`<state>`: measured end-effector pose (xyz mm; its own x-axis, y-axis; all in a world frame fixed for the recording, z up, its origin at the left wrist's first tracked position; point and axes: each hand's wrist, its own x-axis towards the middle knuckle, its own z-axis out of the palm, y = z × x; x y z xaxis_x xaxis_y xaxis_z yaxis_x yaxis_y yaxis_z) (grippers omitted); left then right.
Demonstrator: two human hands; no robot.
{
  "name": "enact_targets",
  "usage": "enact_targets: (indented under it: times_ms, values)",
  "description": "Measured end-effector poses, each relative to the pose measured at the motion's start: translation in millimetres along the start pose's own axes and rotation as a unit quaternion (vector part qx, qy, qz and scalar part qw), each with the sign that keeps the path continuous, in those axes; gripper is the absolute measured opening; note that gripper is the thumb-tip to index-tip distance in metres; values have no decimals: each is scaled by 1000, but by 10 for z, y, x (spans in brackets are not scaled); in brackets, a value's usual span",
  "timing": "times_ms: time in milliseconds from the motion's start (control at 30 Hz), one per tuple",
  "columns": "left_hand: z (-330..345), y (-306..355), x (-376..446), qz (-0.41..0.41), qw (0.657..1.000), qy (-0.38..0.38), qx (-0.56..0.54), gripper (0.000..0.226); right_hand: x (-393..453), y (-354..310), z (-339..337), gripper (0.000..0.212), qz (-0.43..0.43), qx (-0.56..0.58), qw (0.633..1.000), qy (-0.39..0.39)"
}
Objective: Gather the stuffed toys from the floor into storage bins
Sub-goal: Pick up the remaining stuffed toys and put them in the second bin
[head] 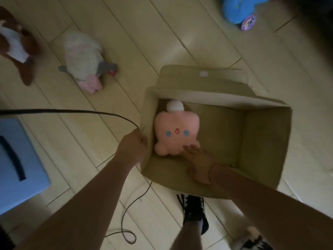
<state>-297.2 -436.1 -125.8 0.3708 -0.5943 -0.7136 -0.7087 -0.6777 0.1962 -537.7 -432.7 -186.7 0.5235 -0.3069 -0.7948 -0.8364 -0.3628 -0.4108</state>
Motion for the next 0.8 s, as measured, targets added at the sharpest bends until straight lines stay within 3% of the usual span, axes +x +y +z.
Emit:
enact_targets:
  times_ms: [67, 133, 200, 267, 367, 433, 533, 633, 700, 800]
  values:
    - [75, 190, -180, -22, 992, 54, -113, 56, -293, 125, -90, 61, 9, 75, 996, 51]
    - [160, 430, -462, 10, 980, 125, -153, 74, -672, 264, -167, 58, 16, 143, 973, 180]
    - [329, 663, -759, 84, 980, 166, -64, 78, -1106, 511, -180, 48, 32, 160, 915, 368]
    - [543, 938, -1050, 163, 973, 161, 30, 81, -1577, 842, -179, 31, 78, 139, 844, 512]
    - [952, 1346, -1454, 282, 952, 93, 80, 76, -2268, 1447, 17, 25, 200, 157, 728, 636]
    - [1271, 1601, -1693, 349, 929, 43, 113, 75, -2689, 1808, 332, 30, 295, 216, 680, 635]
    - [1766, 2010, -2038, 445, 886, -27, 126, 66, -3200, 2199, 981, 42, 392, 330, 651, 560]
    - [2321, 2266, -2298, 504, 836, -103, 192, 59, -3629, 2543, 1650, 25, 497, 443, 607, 434]
    - [2726, 2326, -2388, 514, 801, -138, 274, 58, -3861, 2773, 2143, 32, 554, 516, 563, 329]
    - [3224, 2378, -2476, 445, 791, -171, 384, 62, -4119, 3119, 2802, 59, 574, 619, 472, 253]
